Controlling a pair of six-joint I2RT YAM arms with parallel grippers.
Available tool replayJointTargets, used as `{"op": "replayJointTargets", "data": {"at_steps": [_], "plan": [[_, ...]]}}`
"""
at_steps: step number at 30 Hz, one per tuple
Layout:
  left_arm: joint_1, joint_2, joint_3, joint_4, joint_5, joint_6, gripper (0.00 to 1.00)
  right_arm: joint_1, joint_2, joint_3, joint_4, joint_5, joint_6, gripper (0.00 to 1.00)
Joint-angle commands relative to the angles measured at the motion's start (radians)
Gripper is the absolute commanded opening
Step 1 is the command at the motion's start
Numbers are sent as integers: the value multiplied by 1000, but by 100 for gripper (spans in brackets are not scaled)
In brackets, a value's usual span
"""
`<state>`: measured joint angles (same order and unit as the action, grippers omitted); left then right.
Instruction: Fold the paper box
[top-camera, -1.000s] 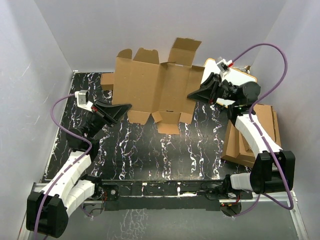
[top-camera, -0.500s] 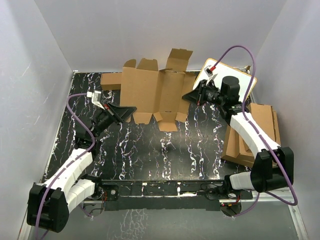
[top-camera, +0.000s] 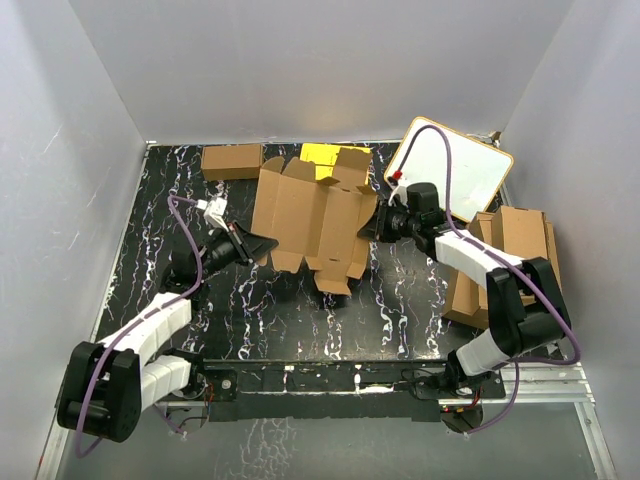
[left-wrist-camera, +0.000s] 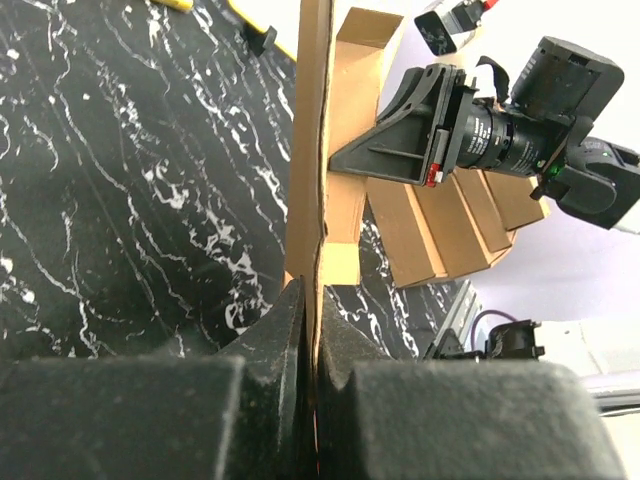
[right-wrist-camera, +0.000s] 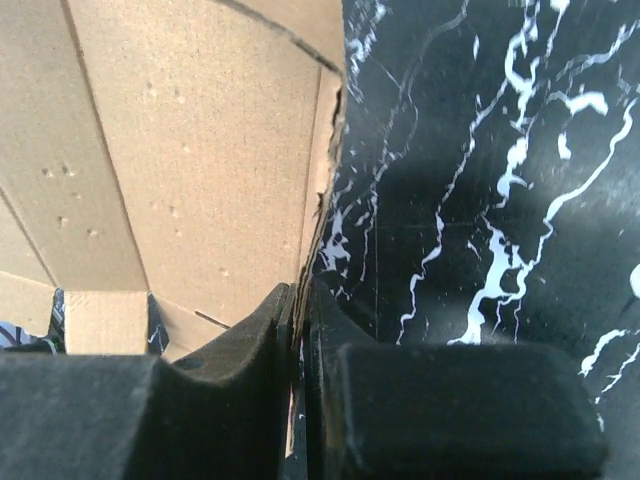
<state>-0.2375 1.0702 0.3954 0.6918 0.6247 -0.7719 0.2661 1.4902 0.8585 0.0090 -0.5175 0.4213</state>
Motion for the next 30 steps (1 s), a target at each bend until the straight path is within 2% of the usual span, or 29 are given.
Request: {"op": "replayJointTargets", "data": {"at_steps": [1,6,12,22,30], "plan": [[0,8,22,-107,22,84,0,15,42,-23,65,20,8,15],[0,25,41,-225,7,149,0,29,46,-57,118,-47,-4,27],[1,63,59,-294,8,207,0,38,13,-121,187,-105,-51,39],[0,126,100,-329,73,222,0,56,67,-149,282,-280,-25,40],[-1,142,134,-368,110,245,0,65,124,-132,242,-240,-58,41]]}}
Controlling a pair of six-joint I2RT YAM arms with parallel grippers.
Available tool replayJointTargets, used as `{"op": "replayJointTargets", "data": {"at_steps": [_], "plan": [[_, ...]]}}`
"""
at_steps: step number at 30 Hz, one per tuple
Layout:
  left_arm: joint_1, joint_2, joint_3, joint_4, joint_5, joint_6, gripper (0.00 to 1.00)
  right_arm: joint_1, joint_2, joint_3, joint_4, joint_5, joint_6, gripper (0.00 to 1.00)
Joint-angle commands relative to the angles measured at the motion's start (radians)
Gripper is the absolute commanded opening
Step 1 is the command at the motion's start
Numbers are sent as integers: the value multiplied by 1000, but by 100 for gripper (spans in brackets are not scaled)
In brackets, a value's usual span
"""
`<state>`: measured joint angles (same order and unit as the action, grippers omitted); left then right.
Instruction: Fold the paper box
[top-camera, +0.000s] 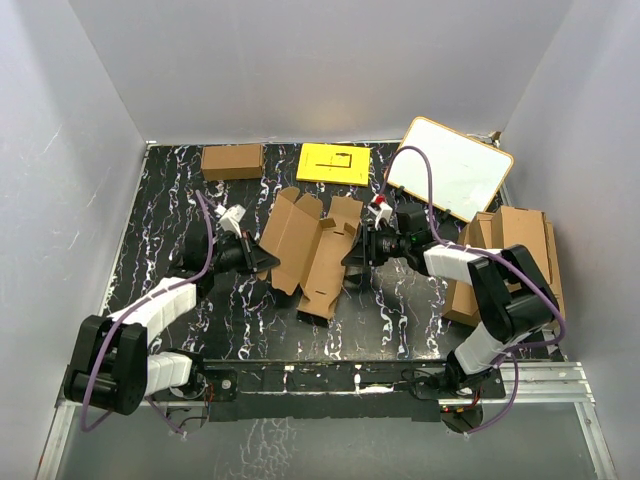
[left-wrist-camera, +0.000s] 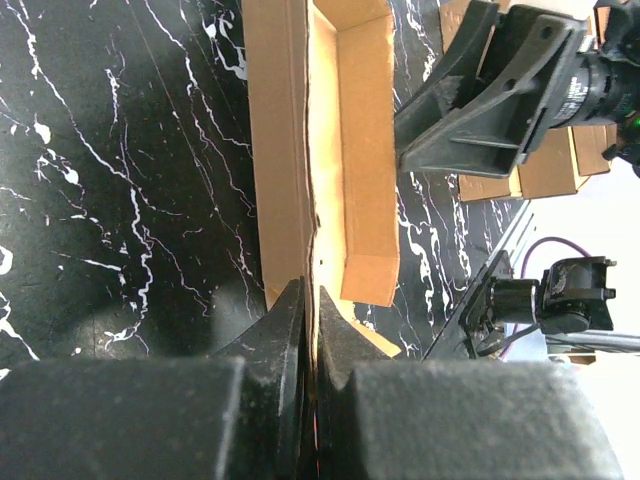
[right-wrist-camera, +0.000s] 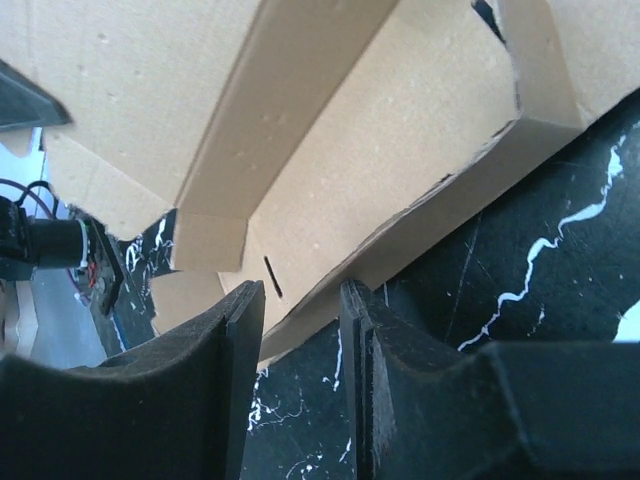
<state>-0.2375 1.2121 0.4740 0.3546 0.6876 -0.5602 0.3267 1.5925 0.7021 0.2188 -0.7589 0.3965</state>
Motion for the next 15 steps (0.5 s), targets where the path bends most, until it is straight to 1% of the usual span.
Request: {"op": "replayJointTargets", "data": {"at_steps": [1,3,5,8,9,12,15], "plan": [[-1,2,64,-51,49,49,0,4,25,32,16,6,-52,42],[0,3,89,-100,53,88,0,4,26,36,2,-6,-82,45],[-2,8,121,-159,60,130,0,3,19,39,-14,-21,-130,51],[0,16,182,-282,51,211,0,-11,5,68,-96,-93,-312,57],[0,17,202,-322,43,240,0,-21,-5,83,-143,-120,-413,58],[0,25,270,-438,26,334,0,-59,-27,134,-306,-184,-607,63],[-1,50,346,-553,20,461,0,-120,-51,176,-421,-265,-729,66]]}}
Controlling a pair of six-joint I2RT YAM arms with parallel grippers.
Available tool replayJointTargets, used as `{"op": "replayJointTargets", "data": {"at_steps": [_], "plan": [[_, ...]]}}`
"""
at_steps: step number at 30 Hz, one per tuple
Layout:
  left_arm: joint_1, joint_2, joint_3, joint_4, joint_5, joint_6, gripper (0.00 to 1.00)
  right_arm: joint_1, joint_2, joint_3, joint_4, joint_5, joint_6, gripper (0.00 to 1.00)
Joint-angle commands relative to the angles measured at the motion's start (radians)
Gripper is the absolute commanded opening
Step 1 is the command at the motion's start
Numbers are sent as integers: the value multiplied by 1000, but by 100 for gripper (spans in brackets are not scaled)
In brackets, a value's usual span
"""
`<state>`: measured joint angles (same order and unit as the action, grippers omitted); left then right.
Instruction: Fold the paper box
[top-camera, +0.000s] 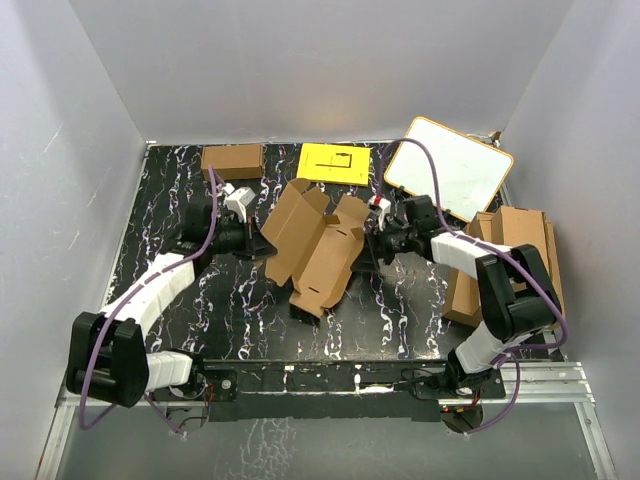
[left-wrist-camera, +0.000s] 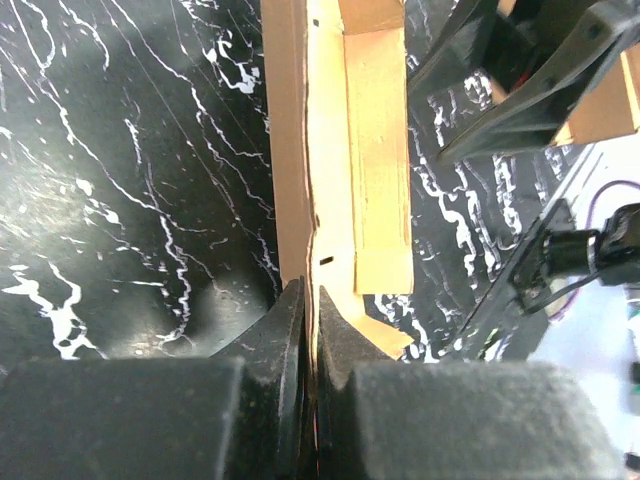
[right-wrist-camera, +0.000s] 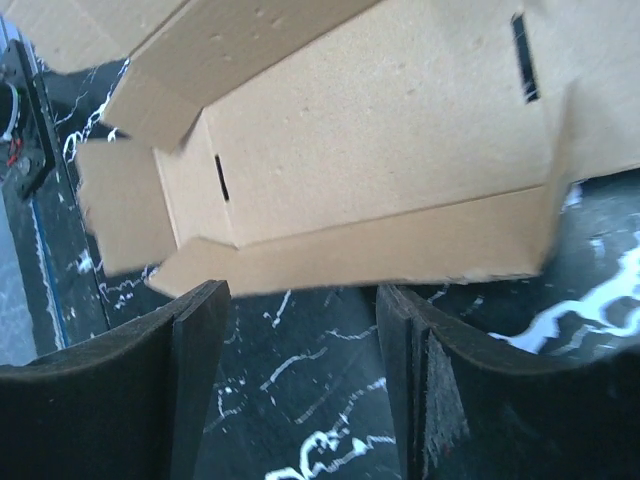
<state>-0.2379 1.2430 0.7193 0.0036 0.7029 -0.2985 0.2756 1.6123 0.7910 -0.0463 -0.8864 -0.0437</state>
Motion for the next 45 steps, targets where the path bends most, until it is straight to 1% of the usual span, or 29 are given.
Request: {"op": "replayJointTargets", "data": {"at_steps": [1,3,5,7,10,12,13,14,16,18,21,23,26,29,32,34,37,40,45], "plan": [[-1,30,123,-251,-3,244,0,-90,-78,99,-183,-163,-319,66],[0,39,159,-310,-12,339,0,-143,-98,122,-244,-194,-380,67],[0,39,189,-343,-29,401,0,-191,-119,143,-293,-226,-432,69],[0,31,211,-356,-16,445,0,-221,-140,155,-306,-244,-466,72],[-2,12,223,-346,21,475,0,-231,-153,183,-310,-220,-514,85],[-4,3,233,-356,34,500,0,-231,-151,213,-308,-227,-556,96],[-7,-3,237,-360,36,510,0,-230,-149,222,-309,-253,-602,99],[-11,-9,240,-363,37,517,0,-231,-148,230,-317,-283,-656,99],[-19,-21,243,-364,45,528,0,-227,-152,238,-315,-367,-713,99],[-23,-35,243,-362,63,534,0,-202,-155,244,-293,-433,-721,99],[-32,-49,248,-359,90,534,0,-125,-157,258,-287,-393,-754,99],[-33,-51,254,-359,110,531,0,-95,-157,261,-233,-342,-718,99],[-36,-51,262,-358,136,526,0,-91,-168,270,-150,-311,-632,99],[-39,-49,264,-350,164,523,0,-91,-166,317,-150,-322,-609,99],[-42,-45,270,-345,179,520,0,-91,-140,393,-155,-319,-551,99],[-45,-45,275,-341,186,519,0,-90,-114,428,-153,-346,-504,98],[-53,-42,278,-332,198,514,0,-66,-78,453,-118,-359,-417,93],[-58,-45,280,-326,214,514,0,-45,-48,470,-98,-351,-363,87],[-63,-48,272,-314,241,513,0,-29,-3,510,-125,-377,-328,68]]}}
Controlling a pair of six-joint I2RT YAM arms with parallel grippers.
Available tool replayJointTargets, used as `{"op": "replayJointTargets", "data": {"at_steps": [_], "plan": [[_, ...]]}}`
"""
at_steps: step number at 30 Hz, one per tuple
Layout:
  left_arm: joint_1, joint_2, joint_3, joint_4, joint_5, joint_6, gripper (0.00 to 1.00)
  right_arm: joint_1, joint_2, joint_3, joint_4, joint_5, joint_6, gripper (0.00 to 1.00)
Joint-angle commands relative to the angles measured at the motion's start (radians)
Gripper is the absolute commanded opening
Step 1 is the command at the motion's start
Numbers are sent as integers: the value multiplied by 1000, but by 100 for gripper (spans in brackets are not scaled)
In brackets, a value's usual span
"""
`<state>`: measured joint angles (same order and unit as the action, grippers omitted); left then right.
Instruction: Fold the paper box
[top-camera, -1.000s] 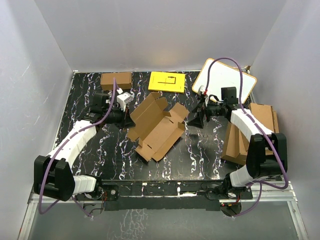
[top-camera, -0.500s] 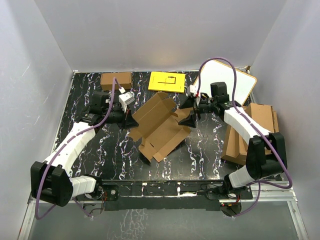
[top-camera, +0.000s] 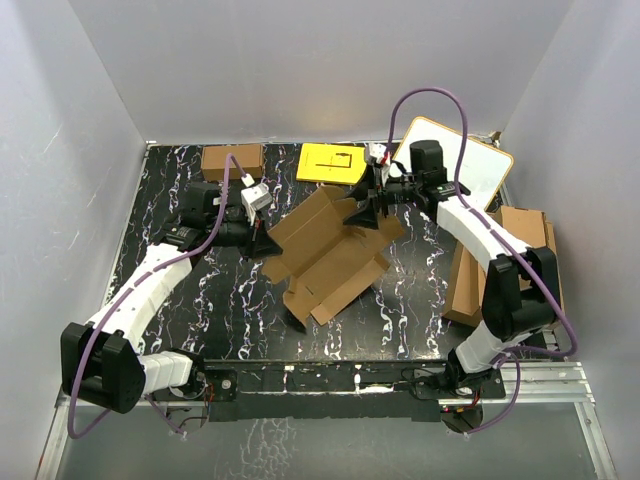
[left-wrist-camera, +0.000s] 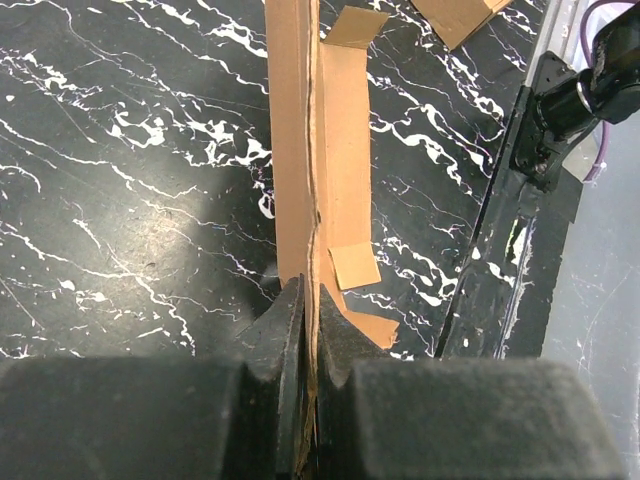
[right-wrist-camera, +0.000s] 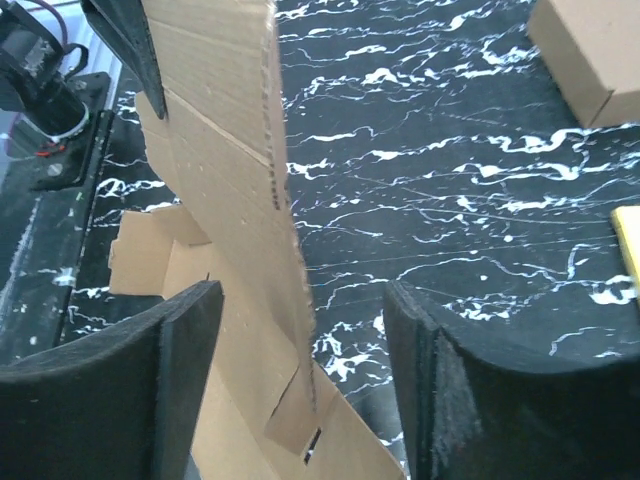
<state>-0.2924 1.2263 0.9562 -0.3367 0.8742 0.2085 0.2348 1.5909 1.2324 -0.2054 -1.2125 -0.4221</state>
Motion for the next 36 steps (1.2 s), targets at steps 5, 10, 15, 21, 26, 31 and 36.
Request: {"op": "replayJointTargets", "data": {"at_steps": [5,10,15,21,26,31,36], "plan": [[-11,-35,13,62,86,-11,0,31,24,60,41,-98,63,52],[-11,-35,-1,83,81,-21,0,36,19,51,50,-145,70,13],[-11,-64,-42,141,67,-67,0,21,0,32,52,-169,69,8],[-3,-131,-192,429,93,-302,39,-31,-68,-75,221,-235,204,8],[8,-162,-306,723,112,-513,56,-49,-99,-155,321,-259,276,8],[13,-182,-345,868,76,-583,62,-57,-98,-163,330,-282,286,8],[29,-165,-348,932,96,-614,63,-59,-96,-165,343,-301,303,8]]}}
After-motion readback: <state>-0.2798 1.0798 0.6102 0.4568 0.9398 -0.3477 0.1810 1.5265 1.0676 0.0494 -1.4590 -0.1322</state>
